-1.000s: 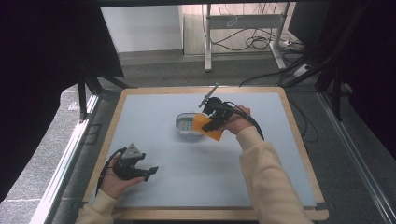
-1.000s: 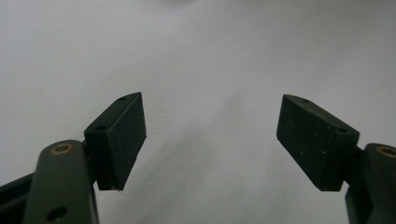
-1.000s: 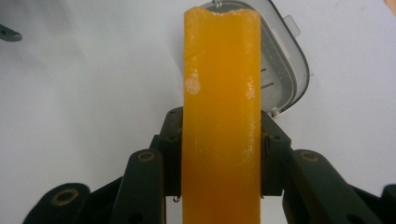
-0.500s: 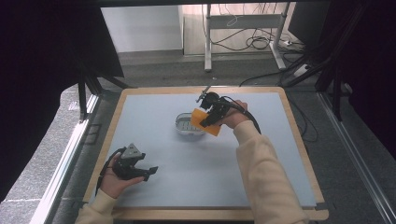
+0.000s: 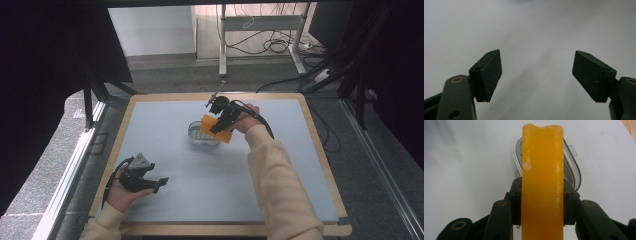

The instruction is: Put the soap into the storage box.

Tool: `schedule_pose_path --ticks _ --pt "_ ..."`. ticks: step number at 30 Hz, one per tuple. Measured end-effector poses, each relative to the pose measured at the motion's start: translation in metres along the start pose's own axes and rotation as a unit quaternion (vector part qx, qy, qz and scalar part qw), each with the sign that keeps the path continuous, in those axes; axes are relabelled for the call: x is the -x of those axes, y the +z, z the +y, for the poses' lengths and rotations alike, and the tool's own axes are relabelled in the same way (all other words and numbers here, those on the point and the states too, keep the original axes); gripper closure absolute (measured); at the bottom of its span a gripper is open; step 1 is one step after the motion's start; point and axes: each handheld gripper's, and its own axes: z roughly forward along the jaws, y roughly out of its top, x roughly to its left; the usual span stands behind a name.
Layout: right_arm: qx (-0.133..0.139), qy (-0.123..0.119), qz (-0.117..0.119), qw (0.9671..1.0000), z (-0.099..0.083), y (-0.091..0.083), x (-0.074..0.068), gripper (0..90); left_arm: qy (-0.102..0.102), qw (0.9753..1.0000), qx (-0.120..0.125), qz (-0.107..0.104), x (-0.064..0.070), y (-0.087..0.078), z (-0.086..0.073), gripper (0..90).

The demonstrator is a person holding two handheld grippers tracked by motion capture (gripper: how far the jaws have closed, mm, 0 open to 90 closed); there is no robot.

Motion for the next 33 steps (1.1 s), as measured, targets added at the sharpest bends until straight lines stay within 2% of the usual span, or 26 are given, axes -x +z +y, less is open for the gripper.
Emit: schedule_pose_path --ticks 14,24,33 --pt "-0.006 -0.013 0.004 0.9999 0.009 0.01 0.008 61.6 -0.001 1.0 0.002 -0.006 0.001 0.0 0.0 23.7" --pt "-0.007 -0.013 0.003 0.9999 0.016 0.014 0.014 61.6 0.001 1.0 0.0 -0.003 0.001 0.0 0.0 23.7" --pt "-0.018 -0.03 0.003 0.9994 0.031 0.023 0.02 61.6 0.001 1.0 0.0 -0.002 0.0 0.0 0.0 23.7"
